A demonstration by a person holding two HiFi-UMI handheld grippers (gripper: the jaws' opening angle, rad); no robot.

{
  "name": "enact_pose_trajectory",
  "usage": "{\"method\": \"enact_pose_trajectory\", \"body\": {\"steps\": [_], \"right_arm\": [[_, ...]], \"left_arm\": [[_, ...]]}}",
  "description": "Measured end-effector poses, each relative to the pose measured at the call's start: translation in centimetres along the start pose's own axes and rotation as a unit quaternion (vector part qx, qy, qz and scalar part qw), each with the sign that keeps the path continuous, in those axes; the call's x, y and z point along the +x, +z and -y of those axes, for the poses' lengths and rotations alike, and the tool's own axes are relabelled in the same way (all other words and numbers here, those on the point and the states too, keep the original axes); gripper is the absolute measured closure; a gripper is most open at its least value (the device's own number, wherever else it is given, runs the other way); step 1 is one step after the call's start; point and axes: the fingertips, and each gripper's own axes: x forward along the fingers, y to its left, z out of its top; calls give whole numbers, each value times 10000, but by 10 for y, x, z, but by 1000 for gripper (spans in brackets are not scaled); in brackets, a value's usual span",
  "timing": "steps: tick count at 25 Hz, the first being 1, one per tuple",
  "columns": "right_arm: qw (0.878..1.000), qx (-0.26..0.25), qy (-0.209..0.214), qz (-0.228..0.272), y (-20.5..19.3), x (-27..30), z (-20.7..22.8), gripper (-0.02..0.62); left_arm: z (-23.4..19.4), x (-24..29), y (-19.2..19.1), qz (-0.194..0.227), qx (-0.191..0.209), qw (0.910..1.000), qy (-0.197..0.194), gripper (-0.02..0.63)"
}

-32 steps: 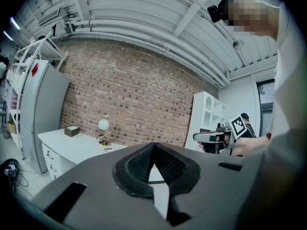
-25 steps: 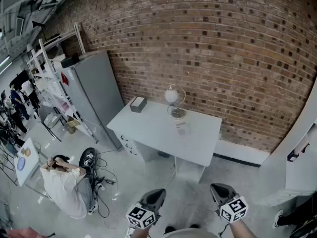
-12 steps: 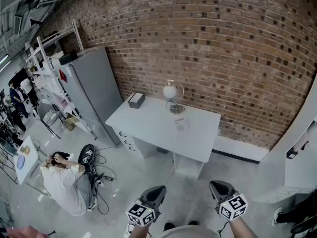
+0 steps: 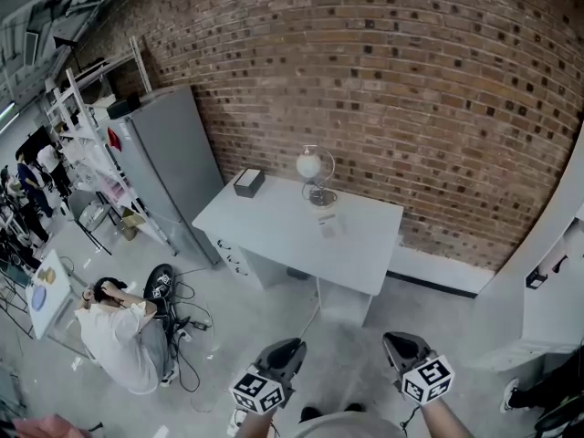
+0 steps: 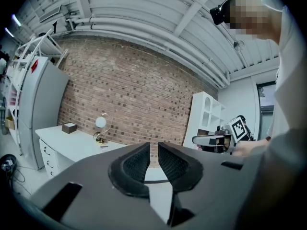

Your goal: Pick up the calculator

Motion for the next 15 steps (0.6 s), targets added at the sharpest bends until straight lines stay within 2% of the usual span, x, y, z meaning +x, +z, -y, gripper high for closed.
{"method": "enact_pose_trajectory", "body": {"steps": [9, 15], "right_arm": [[9999, 125, 23, -8, -10, -17, 11, 583], [9999, 149, 60, -35, -15, -25, 21, 583]], "left_arm": [[16, 5, -8, -87, -37, 10000, 18, 479], [29, 14, -16, -95, -90, 9999, 28, 469]]}}
